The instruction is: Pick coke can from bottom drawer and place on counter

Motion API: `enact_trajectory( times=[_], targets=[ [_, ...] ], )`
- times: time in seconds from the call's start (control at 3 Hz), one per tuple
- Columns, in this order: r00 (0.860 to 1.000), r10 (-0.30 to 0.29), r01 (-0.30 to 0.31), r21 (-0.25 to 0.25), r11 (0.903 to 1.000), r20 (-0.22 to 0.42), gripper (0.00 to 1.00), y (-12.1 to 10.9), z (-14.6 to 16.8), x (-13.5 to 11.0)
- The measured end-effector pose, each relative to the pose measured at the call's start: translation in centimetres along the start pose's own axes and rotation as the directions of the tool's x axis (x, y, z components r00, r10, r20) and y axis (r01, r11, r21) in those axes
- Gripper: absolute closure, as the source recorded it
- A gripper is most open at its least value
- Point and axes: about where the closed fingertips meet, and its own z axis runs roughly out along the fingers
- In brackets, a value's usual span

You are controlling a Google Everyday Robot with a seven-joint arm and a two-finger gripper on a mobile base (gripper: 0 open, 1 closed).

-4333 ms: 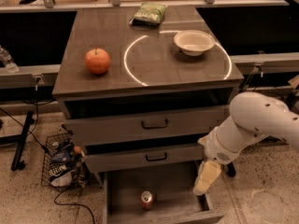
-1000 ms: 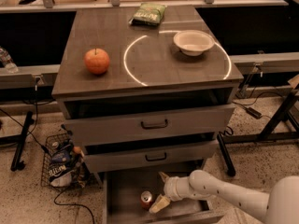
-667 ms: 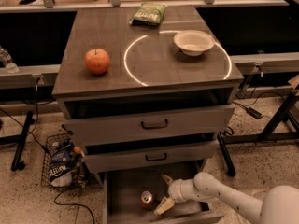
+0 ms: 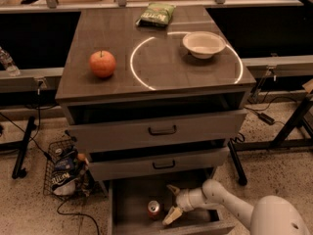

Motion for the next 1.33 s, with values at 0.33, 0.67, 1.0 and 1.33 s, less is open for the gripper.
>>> enact_trajectory(
  times=[0.33,0.67,1.0,1.33],
  targets=[
    [0.999,0.001,0.002,-0.068,0.9977,0.048,0.00,0.6,2.6,0.5],
    [0.997,0.001,0.007,-0.104,0.9945,0.078,0.00,1.3,4.0,0.4],
    [0.992,-0.004,0.021,-0.139,0.9900,0.124,0.19,2.4,5.3,-0.4],
    [0.985,0.009,0.021,-0.173,0.9847,0.173,0.51,3.5,6.7,-1.6]
  ],
)
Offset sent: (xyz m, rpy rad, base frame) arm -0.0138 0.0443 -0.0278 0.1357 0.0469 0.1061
